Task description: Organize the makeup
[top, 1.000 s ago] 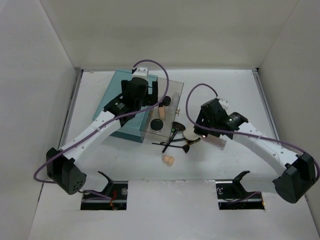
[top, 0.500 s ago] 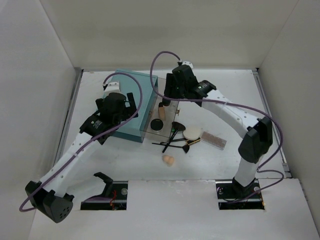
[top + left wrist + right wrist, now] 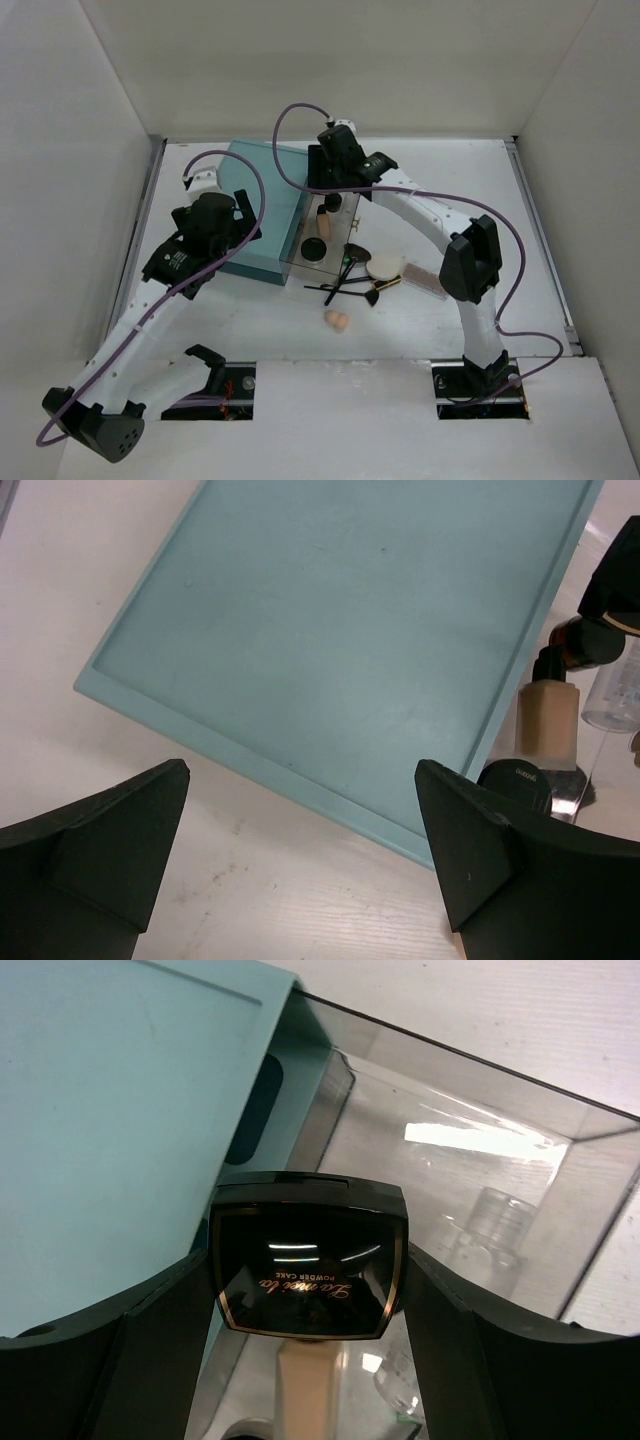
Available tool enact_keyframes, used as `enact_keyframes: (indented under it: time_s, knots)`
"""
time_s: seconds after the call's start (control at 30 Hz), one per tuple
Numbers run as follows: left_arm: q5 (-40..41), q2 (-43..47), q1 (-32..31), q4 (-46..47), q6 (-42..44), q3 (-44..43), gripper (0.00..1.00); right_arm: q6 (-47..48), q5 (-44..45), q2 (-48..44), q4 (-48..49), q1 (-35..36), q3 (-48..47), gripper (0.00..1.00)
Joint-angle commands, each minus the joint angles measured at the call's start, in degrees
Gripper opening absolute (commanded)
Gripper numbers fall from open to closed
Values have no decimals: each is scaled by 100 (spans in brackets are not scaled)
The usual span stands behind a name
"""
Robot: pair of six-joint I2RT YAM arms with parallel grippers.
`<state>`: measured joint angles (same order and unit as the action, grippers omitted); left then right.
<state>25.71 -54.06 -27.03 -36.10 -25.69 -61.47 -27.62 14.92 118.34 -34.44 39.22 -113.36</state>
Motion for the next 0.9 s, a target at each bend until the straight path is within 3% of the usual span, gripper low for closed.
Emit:
enact_keyframes:
  time_s: [0.0, 0.43, 0.57, 0.87]
  knots:
    - [100, 220, 97, -73, -76, -14, 100, 151, -24, 145, 43, 72, -423, 62]
    - [100, 256, 211, -126, -94, -49, 100, -59, 73, 215, 16, 134, -336, 74]
    - [100, 282, 229, -134, -94, -40, 100, -191, 29, 145, 104, 125, -151, 85]
    - [83, 124, 229, -117, -94, -75, 100, -235, -138, 110, 165, 134, -178, 84]
